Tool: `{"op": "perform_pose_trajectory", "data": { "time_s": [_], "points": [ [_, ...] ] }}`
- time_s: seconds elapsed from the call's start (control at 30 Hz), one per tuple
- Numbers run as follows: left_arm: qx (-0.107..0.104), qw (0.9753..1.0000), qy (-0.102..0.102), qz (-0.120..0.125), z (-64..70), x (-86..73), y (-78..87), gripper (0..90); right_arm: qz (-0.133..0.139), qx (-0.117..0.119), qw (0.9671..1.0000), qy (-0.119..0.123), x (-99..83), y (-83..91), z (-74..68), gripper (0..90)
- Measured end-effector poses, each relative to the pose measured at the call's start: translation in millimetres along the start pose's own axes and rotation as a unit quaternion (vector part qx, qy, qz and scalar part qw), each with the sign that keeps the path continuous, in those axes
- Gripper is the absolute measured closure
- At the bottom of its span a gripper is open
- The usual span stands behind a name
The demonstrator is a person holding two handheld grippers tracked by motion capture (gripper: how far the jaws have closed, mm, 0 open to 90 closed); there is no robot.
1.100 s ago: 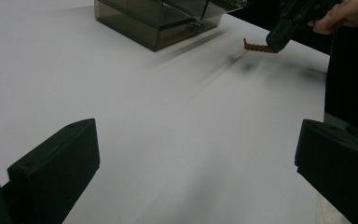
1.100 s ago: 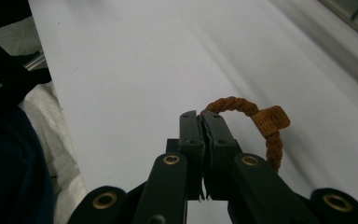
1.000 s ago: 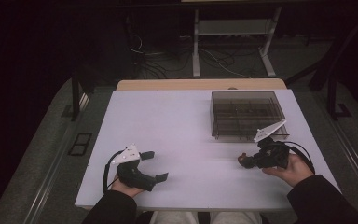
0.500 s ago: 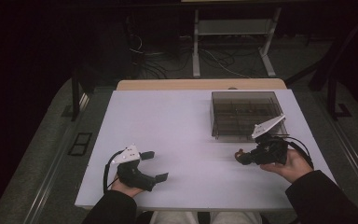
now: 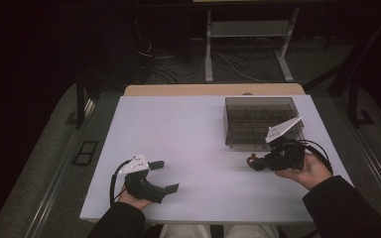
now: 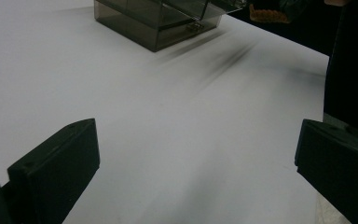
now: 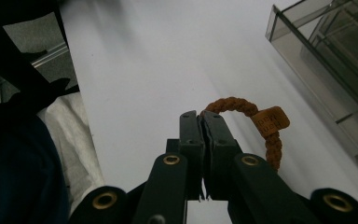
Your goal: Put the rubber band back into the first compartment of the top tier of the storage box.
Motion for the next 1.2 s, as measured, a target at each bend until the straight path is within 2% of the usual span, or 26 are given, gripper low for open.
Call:
{"op": "perform_pose_trajectory", "data": {
  "time_s": [0.7,1.2],
  "points": [
    [-0.001,1.0,0.002,0.002,0.1,0.1,0.0,0.0,0.015,-0.012,0.9996,0.02,30.4,24.0,3.0,86.0],
    [-0.001,1.0,0.001,0.001,-0.4,-0.1,0.3,0.0,0.018,-0.017,0.9994,0.024,48.3,30.6,12.2,86.0]
  ]
}}
Point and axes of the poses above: each handheld gripper's, and its own axes: y roughly backward along the jaws, x roughly out of its top, z roughly to its right, the point moved 3 cm from there along -y, roughly forward along the jaws, and after that the axes turned 6 degrees about -z, right-handed, at the moved point
